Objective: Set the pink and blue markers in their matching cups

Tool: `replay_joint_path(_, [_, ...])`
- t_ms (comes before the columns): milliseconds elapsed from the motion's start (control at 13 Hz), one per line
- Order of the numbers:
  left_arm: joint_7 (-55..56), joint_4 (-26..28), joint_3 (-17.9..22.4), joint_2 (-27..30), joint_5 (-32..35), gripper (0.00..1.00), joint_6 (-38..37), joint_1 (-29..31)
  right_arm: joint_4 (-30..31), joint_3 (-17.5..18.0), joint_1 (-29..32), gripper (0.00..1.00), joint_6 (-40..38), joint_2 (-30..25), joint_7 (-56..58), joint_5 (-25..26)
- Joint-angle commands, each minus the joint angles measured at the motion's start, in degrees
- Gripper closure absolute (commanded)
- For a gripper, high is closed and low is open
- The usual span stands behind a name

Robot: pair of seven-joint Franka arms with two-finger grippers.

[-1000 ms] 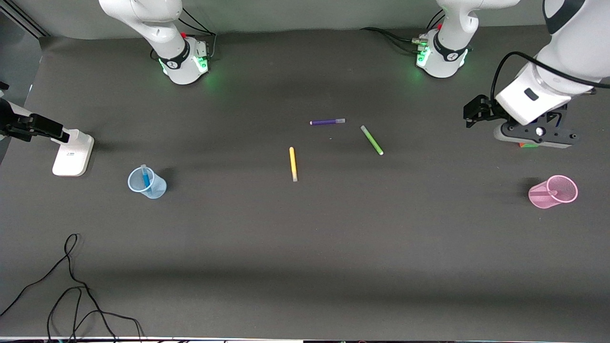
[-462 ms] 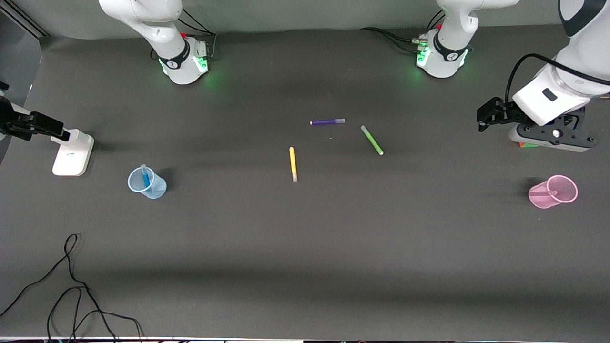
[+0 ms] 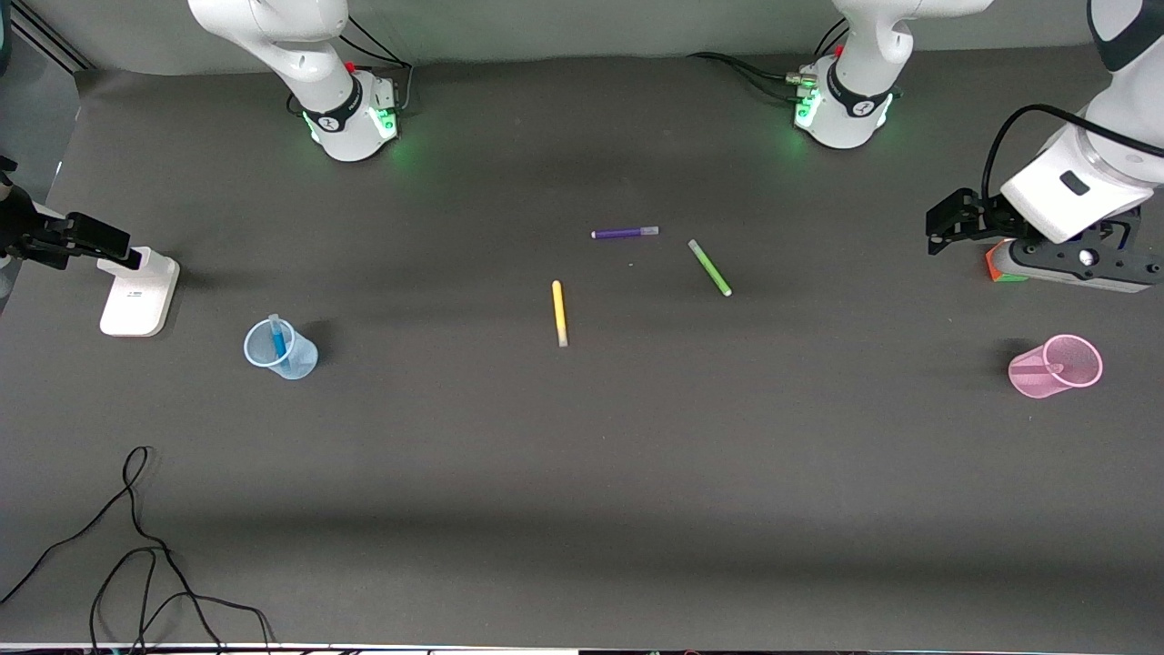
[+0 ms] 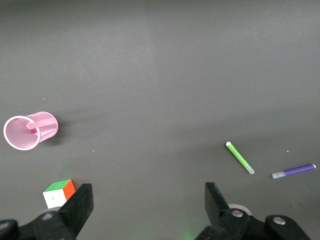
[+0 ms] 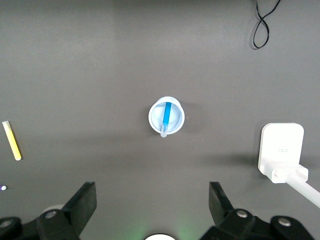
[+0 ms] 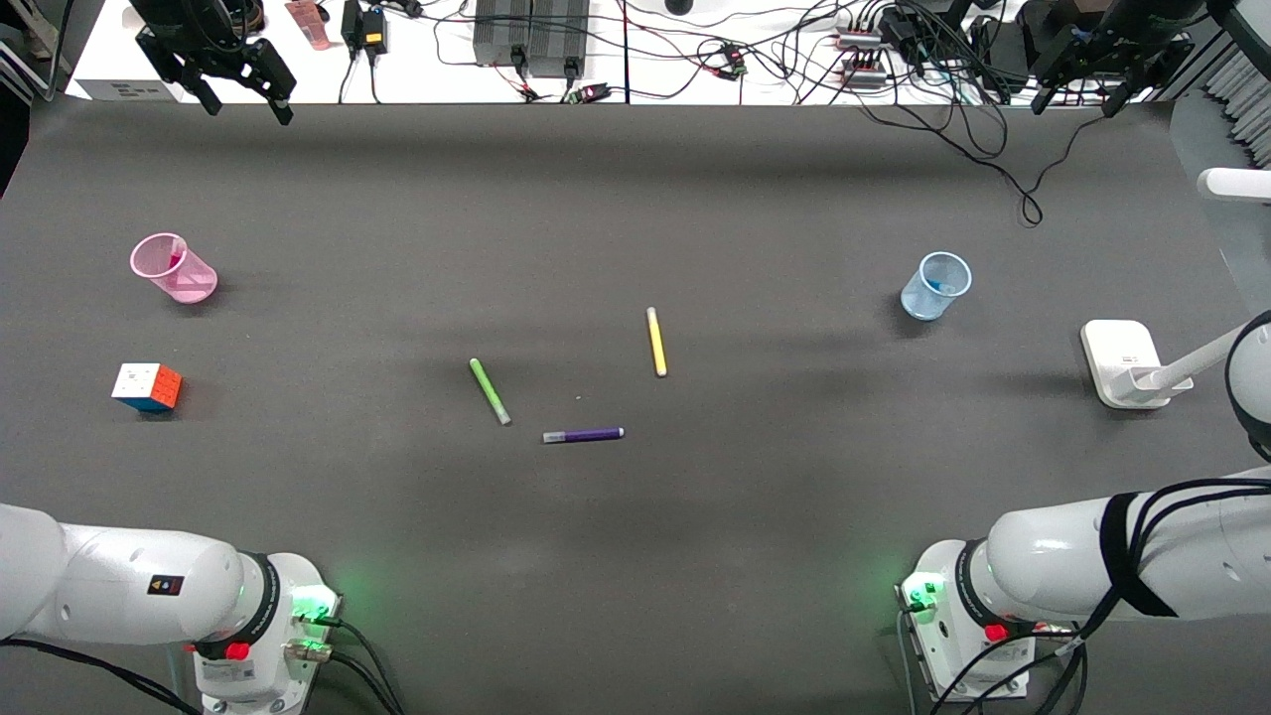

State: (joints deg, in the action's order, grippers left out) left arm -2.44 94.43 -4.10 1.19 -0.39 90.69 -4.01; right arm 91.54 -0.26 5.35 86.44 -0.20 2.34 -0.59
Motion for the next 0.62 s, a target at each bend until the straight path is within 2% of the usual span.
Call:
replay_joint_path(0, [-0.29,-1.44,1.11,-1.11,-0.23,0.01,-1.13,-1.26,0.48,-0.18,-0.35,0.00,-0.40,-1.03,-1.02,1.21])
replay_joint_path(538, [-0.46,-1.44,1.20,-1.11,-0.23,0.01,-2.09,-0.91,0.48,-0.18,-0.34,0.00,-0.40,-1.03,-1.11,1.29])
